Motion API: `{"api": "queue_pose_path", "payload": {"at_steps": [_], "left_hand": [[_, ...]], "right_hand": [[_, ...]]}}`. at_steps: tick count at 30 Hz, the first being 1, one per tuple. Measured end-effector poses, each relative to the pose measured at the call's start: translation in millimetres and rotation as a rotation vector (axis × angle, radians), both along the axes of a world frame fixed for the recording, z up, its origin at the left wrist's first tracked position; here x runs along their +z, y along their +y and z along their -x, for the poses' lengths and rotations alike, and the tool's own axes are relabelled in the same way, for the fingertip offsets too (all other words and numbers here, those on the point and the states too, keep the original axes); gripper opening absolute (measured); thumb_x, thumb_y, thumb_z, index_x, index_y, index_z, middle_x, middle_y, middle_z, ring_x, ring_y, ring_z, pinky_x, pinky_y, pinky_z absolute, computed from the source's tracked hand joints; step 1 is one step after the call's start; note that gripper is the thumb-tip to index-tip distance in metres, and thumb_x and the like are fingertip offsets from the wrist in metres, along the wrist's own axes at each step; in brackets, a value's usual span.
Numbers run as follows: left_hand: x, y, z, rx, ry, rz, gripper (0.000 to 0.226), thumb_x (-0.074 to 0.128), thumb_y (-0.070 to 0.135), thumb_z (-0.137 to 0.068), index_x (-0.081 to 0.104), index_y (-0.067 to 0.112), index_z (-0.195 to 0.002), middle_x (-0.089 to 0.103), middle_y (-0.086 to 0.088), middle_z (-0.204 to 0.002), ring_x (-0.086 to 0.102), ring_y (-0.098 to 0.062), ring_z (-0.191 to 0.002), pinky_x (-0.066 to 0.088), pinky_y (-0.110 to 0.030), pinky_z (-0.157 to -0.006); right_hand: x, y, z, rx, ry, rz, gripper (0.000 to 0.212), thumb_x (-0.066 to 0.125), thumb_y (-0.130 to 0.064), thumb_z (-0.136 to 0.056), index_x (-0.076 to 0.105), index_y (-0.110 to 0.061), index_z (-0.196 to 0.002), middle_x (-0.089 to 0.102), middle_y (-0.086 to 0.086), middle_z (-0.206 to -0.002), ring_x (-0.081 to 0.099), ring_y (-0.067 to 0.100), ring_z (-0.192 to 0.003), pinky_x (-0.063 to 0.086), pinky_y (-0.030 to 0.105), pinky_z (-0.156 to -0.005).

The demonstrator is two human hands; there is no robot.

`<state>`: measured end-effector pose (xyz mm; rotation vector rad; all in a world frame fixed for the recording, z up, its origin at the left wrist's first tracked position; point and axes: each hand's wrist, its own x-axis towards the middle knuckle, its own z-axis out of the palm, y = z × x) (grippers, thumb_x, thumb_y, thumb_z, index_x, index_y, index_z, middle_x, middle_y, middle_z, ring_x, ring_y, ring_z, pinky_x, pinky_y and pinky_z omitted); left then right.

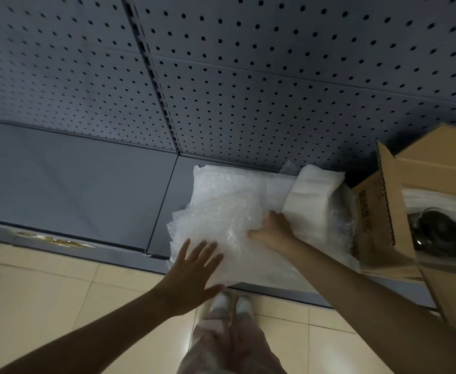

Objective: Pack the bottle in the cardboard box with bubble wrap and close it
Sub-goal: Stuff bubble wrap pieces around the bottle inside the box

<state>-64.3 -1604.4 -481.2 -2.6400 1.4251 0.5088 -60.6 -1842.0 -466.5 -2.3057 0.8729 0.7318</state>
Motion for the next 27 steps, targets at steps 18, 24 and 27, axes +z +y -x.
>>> {"api": "queue_pose_path", "payload": {"at_steps": [18, 24, 27], "left_hand": [[41.5, -73.6, -136.0, 0.818, 0.918, 0.160, 0.041, 0.073, 0.013, -0.078, 0.061, 0.008, -0.117, 0.065, -0.011, -0.118, 0.064, -0.027, -0.102, 0.052, -0.038, -0.094], [43.0, -48.7, -131.8, 1.026, 1.273, 0.505, 0.030, 0.064, 0.001, -0.085, 0.061, -0.002, -0.115, 0.068, -0.017, -0.109, 0.068, -0.030, -0.099, 0.053, -0.041, -0.092], [50.9, -41.4, -131.8, 1.026, 1.356, 0.574, 0.029, 0.069, 0.006, -0.075, 0.065, 0.003, -0.104, 0.073, -0.010, -0.096, 0.073, -0.021, -0.082, 0.058, -0.031, -0.073]], "right_hand": [[23.4, -18.7, 0.2, -0.110, -0.584, 0.005, 0.050, 0.070, -0.023, -0.083, 0.047, -0.008, -0.125, 0.055, 0.003, -0.117, 0.052, 0.018, -0.108, 0.041, 0.025, -0.088], [23.2, -10.6, 27.3, -0.371, -0.769, -0.006, 0.050, 0.065, -0.025, -0.088, 0.046, -0.005, -0.130, 0.054, 0.010, -0.125, 0.050, 0.025, -0.116, 0.041, 0.029, -0.099], [22.3, 0.4, 32.8, -0.412, -0.808, -0.077, 0.048, 0.064, -0.027, -0.089, 0.047, -0.007, -0.129, 0.054, 0.005, -0.119, 0.051, 0.019, -0.112, 0.043, 0.028, -0.096]]}}
